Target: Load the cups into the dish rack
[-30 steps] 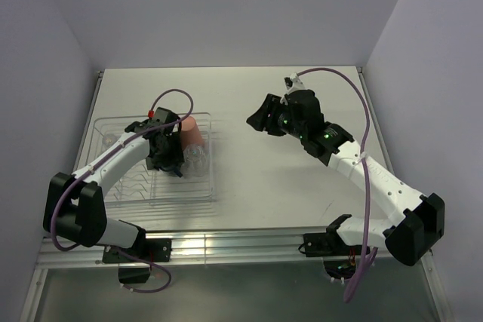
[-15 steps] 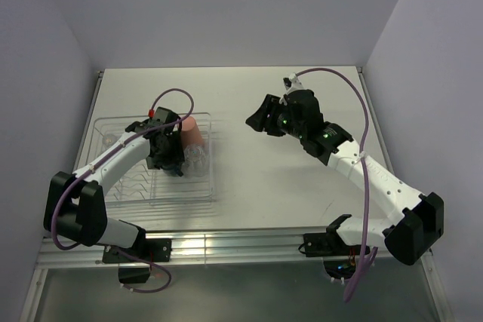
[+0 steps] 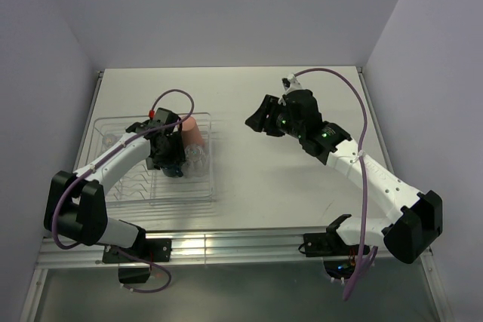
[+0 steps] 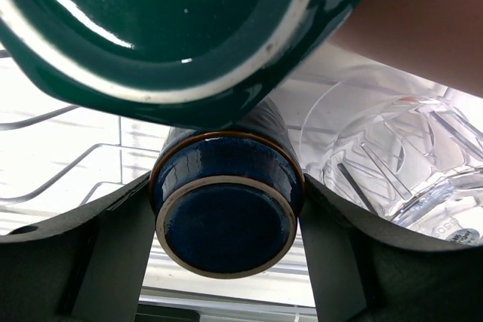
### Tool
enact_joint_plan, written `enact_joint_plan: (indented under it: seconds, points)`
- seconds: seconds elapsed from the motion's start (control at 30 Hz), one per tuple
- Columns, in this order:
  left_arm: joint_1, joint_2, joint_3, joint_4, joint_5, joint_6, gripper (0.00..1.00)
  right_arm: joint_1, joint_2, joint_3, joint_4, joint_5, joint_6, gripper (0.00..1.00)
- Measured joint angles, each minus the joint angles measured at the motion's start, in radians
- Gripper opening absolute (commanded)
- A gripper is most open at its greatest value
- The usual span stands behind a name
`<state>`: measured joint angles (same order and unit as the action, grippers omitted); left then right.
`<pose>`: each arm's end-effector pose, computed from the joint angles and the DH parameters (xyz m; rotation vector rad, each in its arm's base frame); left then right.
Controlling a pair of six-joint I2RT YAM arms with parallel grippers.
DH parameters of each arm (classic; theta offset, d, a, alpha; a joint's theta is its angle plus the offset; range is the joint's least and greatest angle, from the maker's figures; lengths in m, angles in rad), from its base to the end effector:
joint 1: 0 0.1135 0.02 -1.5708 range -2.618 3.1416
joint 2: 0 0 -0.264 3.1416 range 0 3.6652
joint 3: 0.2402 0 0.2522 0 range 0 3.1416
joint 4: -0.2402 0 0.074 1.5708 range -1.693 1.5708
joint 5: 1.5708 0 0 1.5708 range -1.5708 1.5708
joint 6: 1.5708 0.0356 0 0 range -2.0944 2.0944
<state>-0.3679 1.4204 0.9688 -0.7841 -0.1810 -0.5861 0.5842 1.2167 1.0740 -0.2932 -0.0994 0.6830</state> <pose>0.2476 -0.0886 0.2186 -0.3429 2.7410 0.0082 0.2305 0.1566 0.3395 0.0376 2.1237 0.8862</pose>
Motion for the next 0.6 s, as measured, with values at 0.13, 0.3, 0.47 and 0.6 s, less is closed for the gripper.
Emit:
enact_joint_plan:
  seconds: [0.13, 0.3, 0.47, 0.6]
  points:
    - [0.000, -0.003, 0.000, 0.000, 0.000, -0.001, 0.79, 0.000, 0.000, 0.000, 0.000, 0.000, -0.002, 0.58]
    - [0.000, -0.037, 0.000, -0.005, -0.001, -0.001, 0.83, 0.000, 0.002, 0.006, -0.002, 0.000, -0.002, 0.58]
    - [0.000, -0.091, 0.003, -0.019, -0.003, -0.001, 0.83, -0.001, 0.007, 0.008, -0.002, 0.000, -0.002, 0.58]
    - [0.000, -0.117, 0.019, -0.042, -0.003, -0.001, 0.83, -0.002, 0.014, 0.008, -0.003, -0.003, -0.002, 0.58]
